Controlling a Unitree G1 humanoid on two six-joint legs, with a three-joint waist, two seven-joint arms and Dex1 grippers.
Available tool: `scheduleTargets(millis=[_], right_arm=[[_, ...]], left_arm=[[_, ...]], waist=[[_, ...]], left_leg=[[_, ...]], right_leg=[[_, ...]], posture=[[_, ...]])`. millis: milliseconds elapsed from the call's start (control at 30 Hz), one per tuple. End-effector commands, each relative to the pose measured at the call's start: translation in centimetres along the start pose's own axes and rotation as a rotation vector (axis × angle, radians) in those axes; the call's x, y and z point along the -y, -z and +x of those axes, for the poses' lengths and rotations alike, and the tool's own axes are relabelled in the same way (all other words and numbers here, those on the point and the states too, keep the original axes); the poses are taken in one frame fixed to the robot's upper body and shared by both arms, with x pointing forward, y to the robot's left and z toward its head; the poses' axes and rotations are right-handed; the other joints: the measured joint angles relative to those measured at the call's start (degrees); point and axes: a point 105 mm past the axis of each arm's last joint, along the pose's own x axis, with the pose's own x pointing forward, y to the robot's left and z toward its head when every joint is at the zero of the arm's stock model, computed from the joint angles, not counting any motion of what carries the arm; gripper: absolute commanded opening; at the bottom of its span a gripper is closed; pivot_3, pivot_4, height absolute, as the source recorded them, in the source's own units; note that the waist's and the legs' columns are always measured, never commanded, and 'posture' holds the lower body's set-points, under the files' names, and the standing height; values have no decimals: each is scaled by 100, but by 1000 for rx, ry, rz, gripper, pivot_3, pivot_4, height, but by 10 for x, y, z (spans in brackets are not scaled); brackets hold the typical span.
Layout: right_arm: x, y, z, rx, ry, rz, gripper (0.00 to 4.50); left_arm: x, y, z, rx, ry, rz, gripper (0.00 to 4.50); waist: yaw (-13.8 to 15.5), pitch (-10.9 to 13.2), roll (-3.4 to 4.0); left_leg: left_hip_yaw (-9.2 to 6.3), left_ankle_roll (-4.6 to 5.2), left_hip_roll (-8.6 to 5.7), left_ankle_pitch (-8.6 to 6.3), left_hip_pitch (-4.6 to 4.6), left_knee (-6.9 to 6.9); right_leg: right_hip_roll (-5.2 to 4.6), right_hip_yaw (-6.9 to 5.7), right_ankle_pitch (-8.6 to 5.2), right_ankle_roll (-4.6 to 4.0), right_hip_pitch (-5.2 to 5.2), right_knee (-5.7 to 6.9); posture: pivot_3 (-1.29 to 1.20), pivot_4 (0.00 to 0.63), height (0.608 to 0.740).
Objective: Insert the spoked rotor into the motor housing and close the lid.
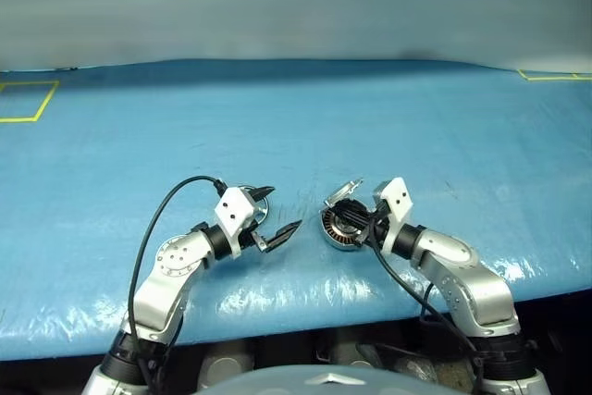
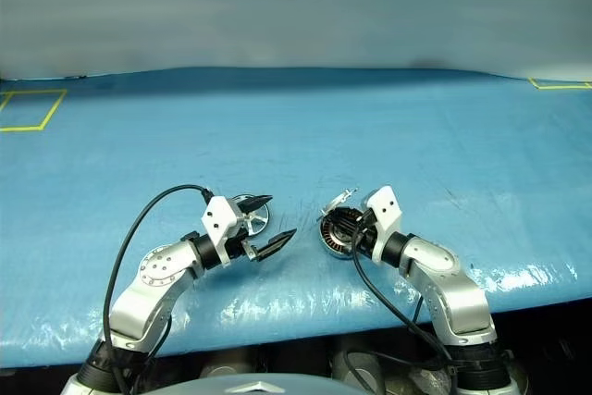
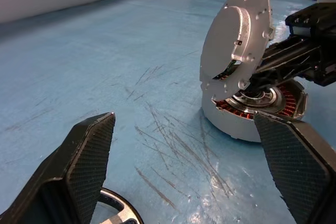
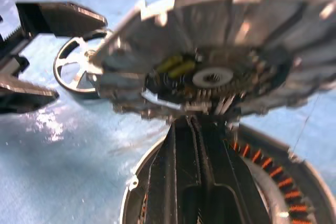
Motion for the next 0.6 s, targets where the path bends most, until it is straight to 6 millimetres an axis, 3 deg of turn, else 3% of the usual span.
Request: scheduleTargets(millis=[33, 267, 600], right_arm=[[-2, -26, -5, 67, 8, -78, 52], [-11, -49, -7, 101, -17, -164, 52], [-5, -38, -11, 33, 60, -246, 52]], left_arm=[[1, -10, 4, 45, 15, 18, 4500], [1, -5, 1, 41, 34, -1, 4500], [1, -11, 7, 62, 56, 18, 4500]], waist=[[1, 1, 1], [0, 1, 2], [7, 1, 1]], left_leg=[[0, 0, 0, 0, -1, -1], [0, 0, -1, 0, -3, -9], [0, 0, -3, 0, -4, -9]], right_leg=[[0, 0, 0, 0, -1, -1], [1, 1, -1, -3, -5, -2], [-1, 0, -2, -3, -5, -4]], posture=[[0, 150, 740], [0, 150, 740], [0, 150, 740]])
